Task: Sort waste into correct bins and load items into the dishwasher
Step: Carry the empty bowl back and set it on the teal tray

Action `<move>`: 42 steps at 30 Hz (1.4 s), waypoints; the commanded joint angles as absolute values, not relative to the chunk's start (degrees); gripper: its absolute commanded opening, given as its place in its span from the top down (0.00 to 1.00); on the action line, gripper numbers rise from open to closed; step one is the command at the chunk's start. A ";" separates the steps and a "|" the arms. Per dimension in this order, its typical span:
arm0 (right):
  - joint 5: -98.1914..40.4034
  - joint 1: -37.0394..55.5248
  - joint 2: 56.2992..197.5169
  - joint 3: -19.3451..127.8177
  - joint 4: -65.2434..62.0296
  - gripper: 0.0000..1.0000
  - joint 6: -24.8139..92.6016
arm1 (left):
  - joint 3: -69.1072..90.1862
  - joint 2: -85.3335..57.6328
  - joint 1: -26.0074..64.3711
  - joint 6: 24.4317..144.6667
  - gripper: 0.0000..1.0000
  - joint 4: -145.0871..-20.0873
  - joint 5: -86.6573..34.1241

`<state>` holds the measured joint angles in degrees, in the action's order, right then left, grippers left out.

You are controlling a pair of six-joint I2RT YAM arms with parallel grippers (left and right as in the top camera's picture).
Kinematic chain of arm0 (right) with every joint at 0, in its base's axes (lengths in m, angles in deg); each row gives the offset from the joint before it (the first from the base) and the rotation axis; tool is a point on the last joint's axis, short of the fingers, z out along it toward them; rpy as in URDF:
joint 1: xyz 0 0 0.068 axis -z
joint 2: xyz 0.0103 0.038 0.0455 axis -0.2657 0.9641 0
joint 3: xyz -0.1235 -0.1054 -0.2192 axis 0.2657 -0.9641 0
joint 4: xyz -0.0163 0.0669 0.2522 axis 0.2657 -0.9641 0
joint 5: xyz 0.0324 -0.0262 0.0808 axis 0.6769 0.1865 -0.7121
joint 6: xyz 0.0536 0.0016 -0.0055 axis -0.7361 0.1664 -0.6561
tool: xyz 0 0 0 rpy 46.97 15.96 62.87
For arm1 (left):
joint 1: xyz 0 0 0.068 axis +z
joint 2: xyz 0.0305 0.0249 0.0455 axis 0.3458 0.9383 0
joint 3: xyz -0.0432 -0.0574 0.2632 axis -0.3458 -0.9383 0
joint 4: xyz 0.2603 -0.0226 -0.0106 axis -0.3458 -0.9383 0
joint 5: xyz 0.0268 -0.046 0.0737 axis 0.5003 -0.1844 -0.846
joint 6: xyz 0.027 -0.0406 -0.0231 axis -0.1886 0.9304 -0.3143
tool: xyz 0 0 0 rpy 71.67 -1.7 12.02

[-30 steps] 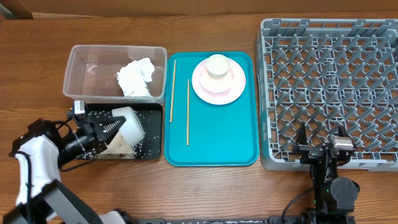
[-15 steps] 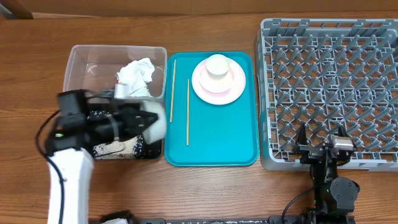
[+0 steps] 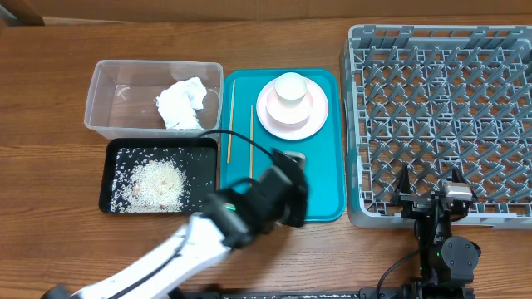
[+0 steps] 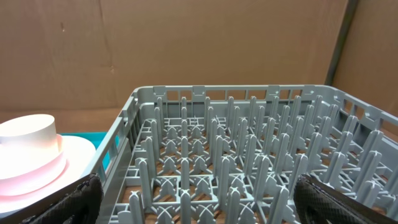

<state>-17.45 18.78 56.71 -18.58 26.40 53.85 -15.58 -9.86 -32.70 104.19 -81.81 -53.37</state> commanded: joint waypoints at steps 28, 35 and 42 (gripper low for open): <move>-17.08 18.91 56.32 -19.17 26.60 0.00 54.22 | -7.97 1.13 -32.80 108.10 0.28 -77.94 -68.65; -17.08 18.91 56.32 -19.17 26.60 0.00 54.22 | 2.71 -4.27 -19.89 106.88 0.16 -93.22 -67.03; -17.08 18.91 56.32 -19.17 26.60 0.00 54.22 | 5.82 -7.15 -1.48 103.23 0.03 -102.05 -63.03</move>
<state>-17.45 18.78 56.71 -18.58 26.42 53.87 5.10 -6.47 -6.31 105.61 -100.76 -65.28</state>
